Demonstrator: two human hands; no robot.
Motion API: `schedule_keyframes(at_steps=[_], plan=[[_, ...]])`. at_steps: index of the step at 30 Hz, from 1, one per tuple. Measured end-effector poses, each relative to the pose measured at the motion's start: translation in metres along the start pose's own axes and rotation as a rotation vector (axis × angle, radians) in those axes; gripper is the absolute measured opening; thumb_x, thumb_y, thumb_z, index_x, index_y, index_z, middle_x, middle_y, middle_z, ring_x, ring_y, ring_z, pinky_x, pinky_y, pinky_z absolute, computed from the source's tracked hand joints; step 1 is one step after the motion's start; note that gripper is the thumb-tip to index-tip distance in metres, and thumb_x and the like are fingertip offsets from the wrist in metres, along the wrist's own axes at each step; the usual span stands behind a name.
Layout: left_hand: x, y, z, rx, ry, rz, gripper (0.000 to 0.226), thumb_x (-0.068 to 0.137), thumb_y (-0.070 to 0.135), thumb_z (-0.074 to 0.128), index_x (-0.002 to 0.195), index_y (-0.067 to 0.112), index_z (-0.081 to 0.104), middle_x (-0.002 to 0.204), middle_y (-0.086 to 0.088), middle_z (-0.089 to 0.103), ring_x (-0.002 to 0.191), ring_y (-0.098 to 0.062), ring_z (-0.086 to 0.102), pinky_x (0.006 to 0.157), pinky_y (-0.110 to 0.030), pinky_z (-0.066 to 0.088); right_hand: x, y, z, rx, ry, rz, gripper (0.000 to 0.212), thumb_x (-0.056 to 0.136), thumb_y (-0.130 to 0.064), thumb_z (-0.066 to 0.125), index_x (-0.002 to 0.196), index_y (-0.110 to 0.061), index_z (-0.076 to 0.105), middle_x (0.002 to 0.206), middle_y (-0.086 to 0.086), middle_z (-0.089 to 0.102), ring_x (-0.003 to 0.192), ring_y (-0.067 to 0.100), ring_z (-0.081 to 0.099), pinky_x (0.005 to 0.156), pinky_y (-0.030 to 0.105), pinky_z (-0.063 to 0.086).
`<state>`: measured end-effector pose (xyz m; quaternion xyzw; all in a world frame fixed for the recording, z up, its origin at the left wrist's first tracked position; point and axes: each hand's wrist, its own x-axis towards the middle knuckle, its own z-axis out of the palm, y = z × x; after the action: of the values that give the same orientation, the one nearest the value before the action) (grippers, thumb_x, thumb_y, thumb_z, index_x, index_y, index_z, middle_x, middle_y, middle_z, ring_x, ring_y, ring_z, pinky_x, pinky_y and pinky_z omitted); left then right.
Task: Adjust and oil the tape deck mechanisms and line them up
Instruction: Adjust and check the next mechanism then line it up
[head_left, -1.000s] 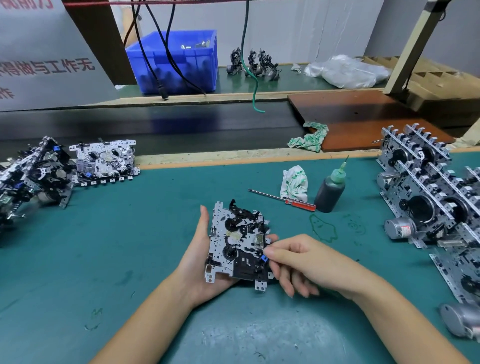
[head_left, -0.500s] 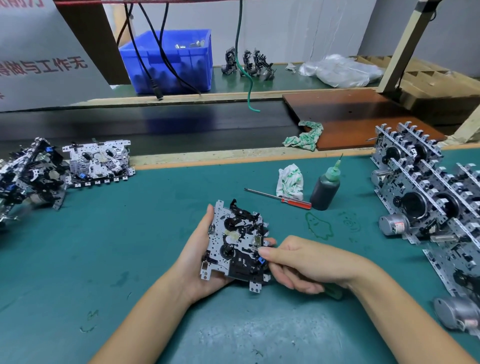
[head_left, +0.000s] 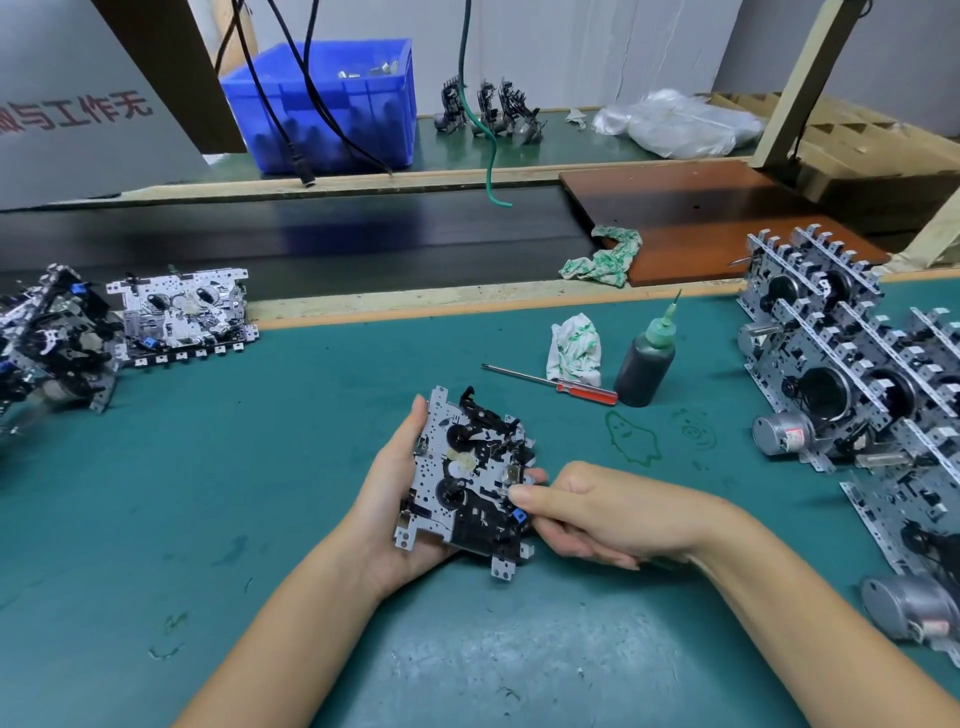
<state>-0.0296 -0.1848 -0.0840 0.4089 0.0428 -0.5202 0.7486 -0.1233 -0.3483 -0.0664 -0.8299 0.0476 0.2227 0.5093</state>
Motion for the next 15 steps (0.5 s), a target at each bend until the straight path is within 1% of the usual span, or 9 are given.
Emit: schedule_keyframes(at_steps=[1, 2, 3, 5, 6, 9, 11, 13, 15], plan=[[0.0, 0.0, 0.001, -0.006, -0.003, 0.002, 0.073, 0.088, 0.064, 0.037, 0.087, 0.004, 0.077, 0.102, -0.023, 0.07, 0.086, -0.033, 0.071, 0.061, -0.039, 0.059, 0.0, 0.0, 0.0, -0.004, 0.0, -0.006, 0.064, 0.1, -0.046, 0.028, 0.045, -0.016, 0.037, 0.026, -0.003, 0.033, 0.032, 0.016, 0.028, 0.097, 0.019, 0.04], [-0.001, -0.001, 0.001, -0.01, -0.005, 0.002, 0.073, 0.088, 0.065, 0.037, 0.088, 0.003, 0.077, 0.103, -0.023, 0.07, 0.087, -0.033, 0.071, 0.062, -0.04, 0.059, 0.0, 0.0, 0.0, -0.007, 0.003, -0.014, 0.064, 0.1, -0.046, 0.029, 0.045, -0.016, 0.038, 0.026, -0.004, 0.034, 0.031, 0.014, 0.028, 0.09, 0.017, 0.044], [-0.002, -0.001, 0.002, -0.013, -0.011, 0.0, 0.075, 0.088, 0.065, 0.035, 0.09, 0.003, 0.077, 0.105, -0.024, 0.069, 0.089, -0.033, 0.071, 0.064, -0.04, 0.059, -0.001, -0.001, 0.001, -0.007, 0.01, -0.021, 0.063, 0.1, -0.046, 0.03, 0.045, -0.016, 0.04, 0.026, -0.004, 0.034, 0.029, 0.012, 0.027, 0.074, 0.016, 0.048], [-0.005, -0.001, 0.002, -0.043, -0.029, -0.011, 0.078, 0.088, 0.067, 0.032, 0.098, 0.001, 0.074, 0.112, -0.025, 0.066, 0.096, -0.034, 0.069, 0.07, -0.041, 0.059, -0.002, -0.001, 0.0, 0.014, 0.031, -0.035, 0.063, 0.099, -0.047, 0.033, 0.044, -0.019, 0.044, 0.027, -0.005, 0.035, 0.027, 0.009, 0.026, 0.046, 0.014, 0.039], [-0.006, 0.0, 0.002, -0.073, -0.032, -0.011, 0.079, 0.088, 0.067, 0.032, 0.104, 0.0, 0.072, 0.117, -0.025, 0.064, 0.1, -0.035, 0.067, 0.073, -0.042, 0.059, -0.003, -0.001, -0.001, 0.047, 0.052, -0.044, 0.062, 0.099, -0.047, 0.034, 0.043, -0.02, 0.046, 0.027, -0.004, 0.035, 0.026, 0.009, 0.026, 0.041, 0.016, 0.034], [-0.009, 0.001, 0.002, -0.193, -0.042, 0.03, 0.088, 0.085, 0.069, 0.037, 0.117, -0.009, 0.061, 0.125, -0.032, 0.056, 0.106, -0.045, 0.061, 0.08, -0.057, 0.054, -0.005, 0.003, -0.01, 0.297, 0.193, -0.074, 0.053, 0.1, -0.039, 0.036, 0.053, -0.019, 0.053, 0.03, -0.002, 0.034, 0.026, 0.01, 0.022, 0.041, 0.019, 0.023], [-0.011, 0.002, 0.004, -0.256, -0.043, 0.05, 0.096, 0.081, 0.072, 0.04, 0.125, -0.012, 0.05, 0.125, -0.038, 0.052, 0.109, -0.051, 0.057, 0.081, -0.064, 0.049, -0.002, 0.006, -0.015, 0.433, 0.318, -0.058, 0.041, 0.1, -0.031, 0.036, 0.07, -0.013, 0.056, 0.035, 0.0, 0.038, 0.027, 0.008, 0.021, 0.037, 0.014, 0.017], [-0.012, 0.003, 0.004, -0.294, -0.058, 0.049, 0.1, 0.076, 0.073, 0.043, 0.128, -0.012, 0.045, 0.125, -0.04, 0.051, 0.11, -0.052, 0.055, 0.083, -0.064, 0.049, 0.004, 0.008, -0.013, 0.435, 0.423, -0.022, 0.033, 0.1, -0.024, 0.035, 0.082, -0.011, 0.058, 0.04, 0.001, 0.045, 0.028, 0.008, 0.025, 0.034, 0.012, 0.018], [-0.013, 0.004, 0.002, -0.326, -0.072, 0.038, 0.104, 0.074, 0.075, 0.045, 0.13, -0.013, 0.043, 0.126, -0.04, 0.05, 0.113, -0.053, 0.054, 0.092, -0.06, 0.047, 0.011, 0.01, -0.008, 0.393, 0.501, -0.015, 0.032, 0.1, -0.02, 0.035, 0.085, -0.011, 0.061, 0.043, 0.001, 0.051, 0.028, 0.009, 0.029, 0.033, 0.013, 0.02]])
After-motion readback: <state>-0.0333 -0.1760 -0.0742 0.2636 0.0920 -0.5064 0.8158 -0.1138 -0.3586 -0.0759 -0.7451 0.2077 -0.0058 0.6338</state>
